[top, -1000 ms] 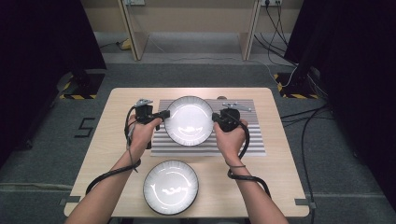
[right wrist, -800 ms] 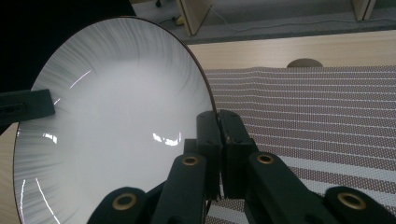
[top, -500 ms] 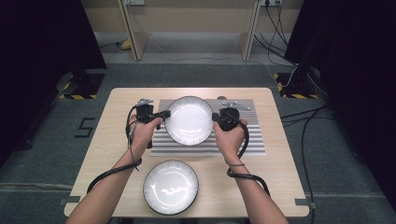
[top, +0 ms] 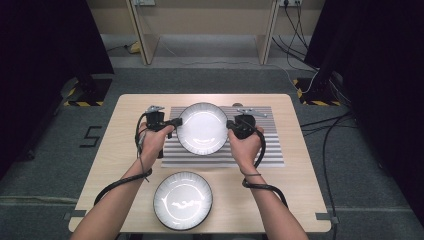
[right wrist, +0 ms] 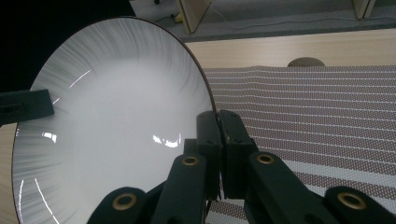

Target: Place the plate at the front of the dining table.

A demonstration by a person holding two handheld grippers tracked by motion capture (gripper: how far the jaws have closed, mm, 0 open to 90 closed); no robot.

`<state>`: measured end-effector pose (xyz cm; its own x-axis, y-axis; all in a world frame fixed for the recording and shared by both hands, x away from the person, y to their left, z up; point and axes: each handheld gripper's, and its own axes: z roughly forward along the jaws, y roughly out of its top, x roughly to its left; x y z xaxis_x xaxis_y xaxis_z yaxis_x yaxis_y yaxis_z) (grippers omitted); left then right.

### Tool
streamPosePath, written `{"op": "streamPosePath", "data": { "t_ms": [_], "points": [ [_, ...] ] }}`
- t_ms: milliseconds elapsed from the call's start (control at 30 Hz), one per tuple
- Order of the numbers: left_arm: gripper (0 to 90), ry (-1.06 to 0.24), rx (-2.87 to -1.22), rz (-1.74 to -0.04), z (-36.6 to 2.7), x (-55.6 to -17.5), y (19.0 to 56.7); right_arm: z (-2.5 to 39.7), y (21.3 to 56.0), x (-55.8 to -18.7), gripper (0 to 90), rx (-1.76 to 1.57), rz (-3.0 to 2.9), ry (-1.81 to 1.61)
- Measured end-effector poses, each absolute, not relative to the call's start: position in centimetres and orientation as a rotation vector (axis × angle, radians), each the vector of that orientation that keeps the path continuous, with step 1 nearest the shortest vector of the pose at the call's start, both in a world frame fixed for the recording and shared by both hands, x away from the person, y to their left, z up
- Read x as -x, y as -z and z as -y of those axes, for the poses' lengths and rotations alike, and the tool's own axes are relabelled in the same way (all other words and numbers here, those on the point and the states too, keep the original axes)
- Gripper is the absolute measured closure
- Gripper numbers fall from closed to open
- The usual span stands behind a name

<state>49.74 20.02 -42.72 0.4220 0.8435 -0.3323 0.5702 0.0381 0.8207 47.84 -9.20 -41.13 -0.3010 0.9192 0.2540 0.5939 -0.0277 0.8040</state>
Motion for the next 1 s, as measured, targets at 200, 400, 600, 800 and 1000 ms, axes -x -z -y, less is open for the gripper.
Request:
{"op": "streamPosePath", "data": {
  "t_ms": [200,400,600,800,1000],
  "points": [
    [85.3,-0.332,-1.654,-1.263,-19.9,-50.0,43.2,9.2,41.7,-48.1,88.0,-1.593,-1.899,-1.248],
    [85.2,-0.319,-1.649,-1.286,-19.9,-50.2,44.1,9.1,42.3,-48.5,88.0,-1.602,-1.91,-1.227],
    [85.1,-0.31,-1.66,-1.296,-19.9,-50.6,44.7,9.0,43.0,-48.7,88.1,-1.624,-1.917,-1.219],
    [85.0,-0.311,-1.668,-1.303,-19.8,-50.9,45.2,9.1,43.7,-49.0,88.1,-1.642,-1.918,-1.223],
    [84.9,-0.293,-1.671,-1.325,-19.8,-51.3,46.1,9.0,44.3,-49.3,88.1,-1.658,-1.924,-1.208]
  ]
}}
